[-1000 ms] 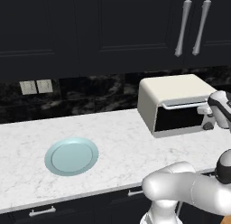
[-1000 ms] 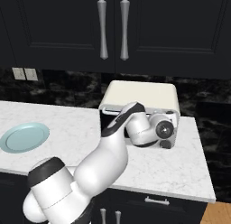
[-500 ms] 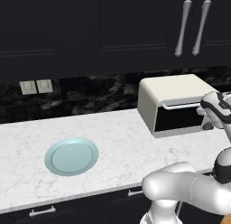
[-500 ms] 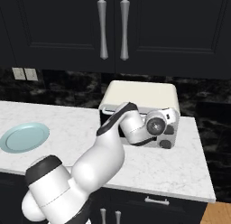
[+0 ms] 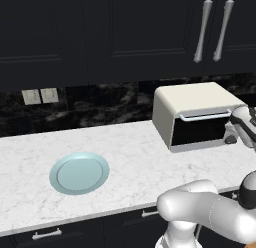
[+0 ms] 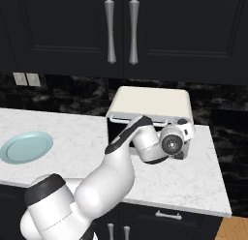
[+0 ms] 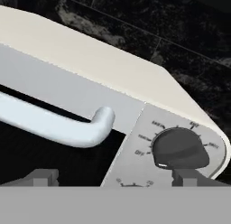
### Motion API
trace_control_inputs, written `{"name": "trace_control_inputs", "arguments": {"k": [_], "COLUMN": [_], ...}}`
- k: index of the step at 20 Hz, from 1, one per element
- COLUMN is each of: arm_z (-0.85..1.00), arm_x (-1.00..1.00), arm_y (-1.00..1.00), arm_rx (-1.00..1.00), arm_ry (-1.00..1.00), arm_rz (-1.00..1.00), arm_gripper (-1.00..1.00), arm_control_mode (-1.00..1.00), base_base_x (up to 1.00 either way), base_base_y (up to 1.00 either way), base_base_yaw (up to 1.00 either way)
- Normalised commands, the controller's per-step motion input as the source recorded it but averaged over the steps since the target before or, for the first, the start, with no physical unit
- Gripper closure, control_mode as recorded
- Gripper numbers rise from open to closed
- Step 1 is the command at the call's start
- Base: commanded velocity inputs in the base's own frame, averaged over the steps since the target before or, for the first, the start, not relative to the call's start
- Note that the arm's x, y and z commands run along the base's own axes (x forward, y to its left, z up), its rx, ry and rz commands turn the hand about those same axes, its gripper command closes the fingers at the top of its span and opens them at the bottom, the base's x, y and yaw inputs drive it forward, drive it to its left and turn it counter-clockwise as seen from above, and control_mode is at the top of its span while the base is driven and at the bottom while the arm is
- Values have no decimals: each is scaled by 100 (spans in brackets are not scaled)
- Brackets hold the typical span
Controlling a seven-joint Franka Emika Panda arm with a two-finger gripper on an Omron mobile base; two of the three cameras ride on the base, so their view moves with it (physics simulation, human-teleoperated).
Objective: Pick up the kebab skewer and baguette bread, and place them inside the toaster oven. Close the toaster oven door and start by setting the timer.
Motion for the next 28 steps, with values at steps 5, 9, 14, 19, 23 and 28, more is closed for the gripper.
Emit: {"name": "trace_control_inputs", "arguments": {"k": [5,9,14,19,23,28], "arm_z": [0,-12,-19,-4,-3,-11], "arm_x": [-40,-25,-1,16,26,5], "arm_y": [-56,-47,-22,-1,0,0], "arm_rx": [14,21,14,11,9,3], "arm_ry": [0,0,0,0,-4,-15], "arm_rz": [0,0,0,0,0,0], "arm_gripper": [-100,-100,-100,-100,-100,-100], "arm_control_mode": [-100,-100,-100,-100,-100,-100], "base_base_x": [0,0,0,0,0,0], "base_base_y": [0,0,0,0,0,0], "base_base_yaw": [0,0,0,0,0,0]}}
